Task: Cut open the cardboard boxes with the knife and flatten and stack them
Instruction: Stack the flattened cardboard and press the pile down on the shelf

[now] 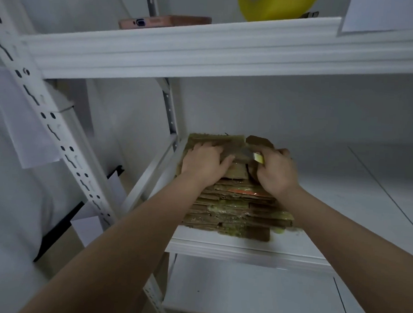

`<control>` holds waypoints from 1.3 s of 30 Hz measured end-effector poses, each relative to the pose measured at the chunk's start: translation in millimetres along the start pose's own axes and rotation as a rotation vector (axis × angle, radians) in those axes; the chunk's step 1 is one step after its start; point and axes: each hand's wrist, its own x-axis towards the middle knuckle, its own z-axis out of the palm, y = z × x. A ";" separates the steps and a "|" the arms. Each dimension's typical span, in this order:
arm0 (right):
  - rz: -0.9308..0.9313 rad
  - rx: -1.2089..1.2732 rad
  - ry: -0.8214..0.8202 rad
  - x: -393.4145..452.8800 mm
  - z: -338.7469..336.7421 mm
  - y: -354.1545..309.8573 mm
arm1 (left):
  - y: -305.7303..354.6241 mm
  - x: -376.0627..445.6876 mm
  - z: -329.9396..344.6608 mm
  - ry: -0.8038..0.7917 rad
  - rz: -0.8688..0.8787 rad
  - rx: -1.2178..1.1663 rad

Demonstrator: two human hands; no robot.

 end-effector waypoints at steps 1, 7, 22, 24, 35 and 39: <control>0.000 0.010 0.004 1.6 -3.9 -0.4 | -0.4 -0.8 -2.6 0.017 0.007 -0.016; 0.025 0.012 0.099 9.2 -23.3 -1.2 | -5.6 -12.5 -17.4 0.118 0.050 -0.082; 0.068 0.076 0.002 -20.8 -68.5 -3.0 | 47.8 -21.6 -58.7 0.129 0.274 -0.081; 0.073 0.082 0.027 -27.5 -77.1 0.9 | 56.9 -23.0 -61.2 0.123 0.314 -0.092; 0.239 0.021 0.125 -49.2 -122.7 52.1 | 117.8 -15.3 -62.6 0.031 0.452 -0.145; 0.324 0.009 0.111 -57.9 -132.0 90.1 | 149.2 -8.2 -49.3 -0.018 0.496 -0.153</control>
